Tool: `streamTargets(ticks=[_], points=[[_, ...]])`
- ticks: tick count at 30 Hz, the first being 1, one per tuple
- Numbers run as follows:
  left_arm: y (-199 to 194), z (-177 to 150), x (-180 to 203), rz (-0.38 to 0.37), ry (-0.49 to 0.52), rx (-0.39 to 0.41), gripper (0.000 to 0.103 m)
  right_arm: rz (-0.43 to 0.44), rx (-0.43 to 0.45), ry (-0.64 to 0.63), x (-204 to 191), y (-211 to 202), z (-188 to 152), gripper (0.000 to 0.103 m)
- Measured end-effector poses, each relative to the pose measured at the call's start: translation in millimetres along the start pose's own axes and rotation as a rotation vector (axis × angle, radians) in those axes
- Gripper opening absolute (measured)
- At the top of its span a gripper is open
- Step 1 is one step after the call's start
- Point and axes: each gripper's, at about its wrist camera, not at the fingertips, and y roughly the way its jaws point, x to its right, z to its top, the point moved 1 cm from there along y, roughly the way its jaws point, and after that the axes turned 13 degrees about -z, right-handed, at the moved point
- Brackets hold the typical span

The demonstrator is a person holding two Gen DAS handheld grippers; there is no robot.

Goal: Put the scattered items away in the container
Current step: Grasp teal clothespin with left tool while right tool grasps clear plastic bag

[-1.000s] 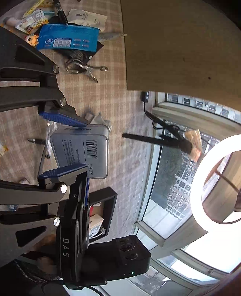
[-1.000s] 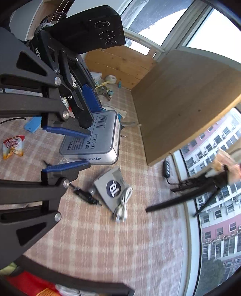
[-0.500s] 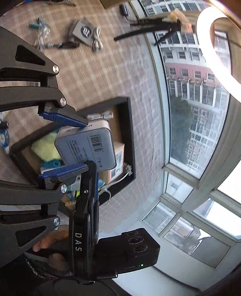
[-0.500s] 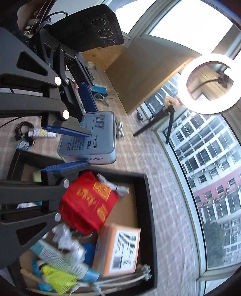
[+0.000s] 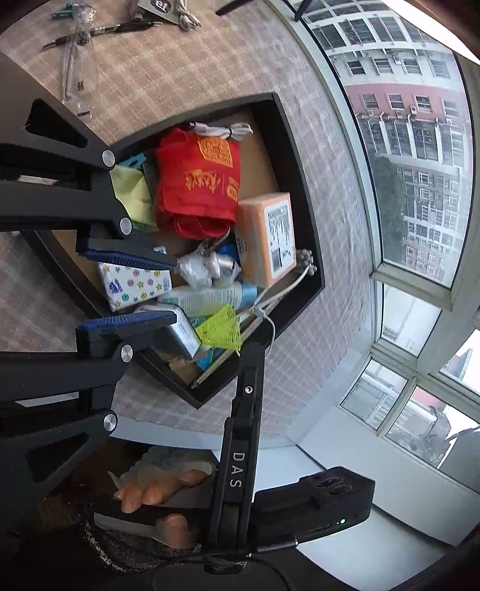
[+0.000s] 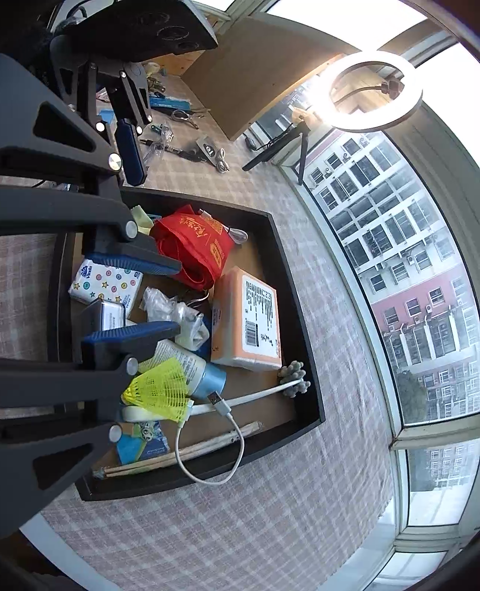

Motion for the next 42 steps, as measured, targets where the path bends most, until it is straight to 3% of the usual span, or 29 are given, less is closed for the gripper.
streamTargets(ticks=[6,12,19,23,25,30,33,36,42], points=[[-48.9,-32.8,-59.6,0.171,-0.078,0.031,0.02,0.075,-0.008,-0.153,-65.6,17.0,1.0,0.027],[-118.8,-87.9,-140.1,0.338,-0.229,0.072,0.023,0.185,-0.047,-0.393,-161.6,45.7,-10.7,0.027],[-160.0,-136.1,-202.8,0.466,-0.269,-0.018,0.026,0.259,-0.119,-0.762,-286.5,80.1,-43.3,0.027],[-160.4,-140.8,-218.4,0.46,-0.259,-0.051,0.027,0.245,-0.181,-0.891,-324.1,111.4,-60.8,0.027],[-156.0,-138.9,-224.8,0.45,-0.252,-0.067,0.038,0.217,-0.202,-0.933,-331.2,126.5,-66.5,0.027],[-136.6,-127.9,-238.4,0.463,-0.175,-0.142,0.042,0.157,-0.23,-1.006,-337.0,152.4,-74.3,0.034],[-123.9,-121.9,-247.6,0.433,-0.124,-0.198,0.043,0.15,-0.254,-1.017,-338.0,162.8,-73.7,0.035],[-111.4,-117.5,-252.5,0.453,-0.058,-0.244,0.044,0.162,-0.256,-0.995,-338.4,167.2,-70.8,0.036],[-109.0,-114.8,-262.8,0.402,-0.074,-0.239,0.042,0.166,-0.243,-0.98,-337.7,170.3,-68.7,0.036]])
